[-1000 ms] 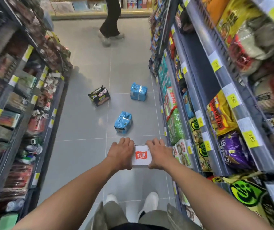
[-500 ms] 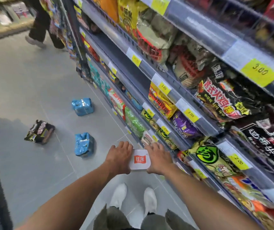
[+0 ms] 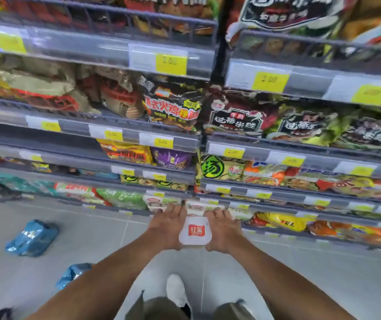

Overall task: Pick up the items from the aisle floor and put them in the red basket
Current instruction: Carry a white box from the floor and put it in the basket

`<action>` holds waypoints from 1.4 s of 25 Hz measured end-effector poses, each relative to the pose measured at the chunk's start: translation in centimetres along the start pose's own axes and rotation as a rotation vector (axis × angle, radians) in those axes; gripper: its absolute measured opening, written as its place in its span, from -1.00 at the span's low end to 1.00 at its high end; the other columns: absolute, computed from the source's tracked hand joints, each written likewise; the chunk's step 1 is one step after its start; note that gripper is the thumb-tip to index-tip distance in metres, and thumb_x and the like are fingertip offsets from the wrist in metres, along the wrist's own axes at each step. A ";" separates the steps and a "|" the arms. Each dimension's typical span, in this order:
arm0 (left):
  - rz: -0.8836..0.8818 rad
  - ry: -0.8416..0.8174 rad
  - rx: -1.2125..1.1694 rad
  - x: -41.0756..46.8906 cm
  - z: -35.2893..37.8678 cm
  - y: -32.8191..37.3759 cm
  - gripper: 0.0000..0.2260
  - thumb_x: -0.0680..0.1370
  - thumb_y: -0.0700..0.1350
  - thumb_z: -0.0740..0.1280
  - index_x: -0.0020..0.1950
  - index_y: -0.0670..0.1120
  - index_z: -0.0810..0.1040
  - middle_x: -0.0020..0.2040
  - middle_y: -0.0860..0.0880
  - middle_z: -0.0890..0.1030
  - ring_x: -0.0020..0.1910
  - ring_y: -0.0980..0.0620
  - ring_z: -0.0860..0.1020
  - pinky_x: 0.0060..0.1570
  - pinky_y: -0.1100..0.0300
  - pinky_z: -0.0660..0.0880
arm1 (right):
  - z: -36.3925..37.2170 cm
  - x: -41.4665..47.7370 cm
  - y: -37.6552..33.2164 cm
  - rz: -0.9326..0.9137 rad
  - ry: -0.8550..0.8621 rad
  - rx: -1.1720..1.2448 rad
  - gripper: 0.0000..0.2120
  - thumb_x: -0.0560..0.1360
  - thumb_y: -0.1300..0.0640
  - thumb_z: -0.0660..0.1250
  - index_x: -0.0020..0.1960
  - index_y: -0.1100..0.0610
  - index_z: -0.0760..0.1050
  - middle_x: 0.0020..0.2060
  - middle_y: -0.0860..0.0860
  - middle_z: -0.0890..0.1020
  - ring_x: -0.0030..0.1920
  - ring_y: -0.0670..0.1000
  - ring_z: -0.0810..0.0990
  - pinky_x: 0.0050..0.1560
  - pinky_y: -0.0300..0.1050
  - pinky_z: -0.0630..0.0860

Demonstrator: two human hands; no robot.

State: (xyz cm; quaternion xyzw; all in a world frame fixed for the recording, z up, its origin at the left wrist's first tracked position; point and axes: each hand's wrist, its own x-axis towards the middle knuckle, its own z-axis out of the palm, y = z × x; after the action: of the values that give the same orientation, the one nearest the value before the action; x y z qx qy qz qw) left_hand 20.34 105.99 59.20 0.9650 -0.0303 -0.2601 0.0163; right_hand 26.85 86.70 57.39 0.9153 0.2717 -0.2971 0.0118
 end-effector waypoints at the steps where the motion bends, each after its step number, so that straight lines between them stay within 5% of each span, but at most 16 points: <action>1: 0.077 -0.018 0.052 1.1 -0.7 2.1 -0.12 0.32 0.19 0.53 0.48 -0.11 0.20 0.37 -0.11 0.33 0.37 -0.12 0.31 0.22 -0.08 0.43 | 0.8 -1.7 1.9 0.080 0.013 0.044 -0.04 0.27 -0.18 0.58 0.51 -0.05 0.15 0.36 0.03 0.29 0.39 0.13 0.28 0.25 0.18 0.45; 5: 0.311 -0.026 0.178 3.5 -2.3 11.3 -0.18 0.31 0.18 0.53 0.43 -0.09 0.25 0.32 -0.09 0.36 0.31 -0.11 0.34 0.17 -0.05 0.42 | 3.5 -9.1 8.3 0.310 0.061 0.188 -0.05 0.30 -0.17 0.58 0.53 -0.03 0.15 0.39 0.04 0.29 0.46 0.15 0.28 0.34 0.21 0.41; 12: 0.714 0.017 0.321 0.6 -2.5 32.7 -0.24 0.32 0.25 0.47 0.38 -0.07 0.32 0.28 -0.09 0.39 0.28 -0.12 0.39 0.18 -0.03 0.43 | 11.6 -28.3 19.0 0.651 0.223 0.336 -0.11 0.29 -0.20 0.54 0.50 -0.04 0.23 0.36 0.01 0.37 0.38 0.12 0.36 0.23 0.15 0.46; 17: 0.940 0.090 0.361 -3.5 -1.8 45.2 -0.22 0.20 0.43 0.12 0.29 0.02 0.41 0.20 -0.03 0.45 0.22 -0.10 0.46 0.08 -0.03 0.45 | 16.4 -40.6 24.2 0.790 0.327 0.379 -0.15 0.31 -0.26 0.50 0.49 -0.09 0.23 0.35 -0.01 0.39 0.34 0.12 0.39 0.20 0.17 0.47; 22: 1.091 0.114 0.415 -5.3 -1.4 55.0 -0.39 0.22 0.30 0.32 0.19 0.05 0.43 0.12 0.00 0.46 0.13 -0.09 0.48 -0.02 -0.05 0.52 | 19.6 -49.1 27.2 0.976 0.412 0.463 -0.19 0.32 -0.28 0.47 0.46 -0.05 0.26 0.37 -0.03 0.40 0.34 0.12 0.40 0.16 0.13 0.46; 35: 1.369 0.115 0.487 1.8 -5.0 77.2 -0.36 0.29 0.34 0.36 0.28 0.07 0.41 0.17 0.00 0.46 0.14 -0.07 0.48 0.03 0.01 0.45 | 20.5 -56.3 43.1 1.217 0.446 0.660 -0.19 0.32 -0.28 0.46 0.48 -0.08 0.26 0.39 -0.07 0.36 0.38 0.07 0.35 0.19 0.08 0.44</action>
State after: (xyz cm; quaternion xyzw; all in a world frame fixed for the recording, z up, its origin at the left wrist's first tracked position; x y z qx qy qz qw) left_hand 20.52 28.92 66.27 0.7180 -0.6834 -0.1262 -0.0384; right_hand -0.47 18.61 65.42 0.8990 -0.3933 -0.1108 -0.1576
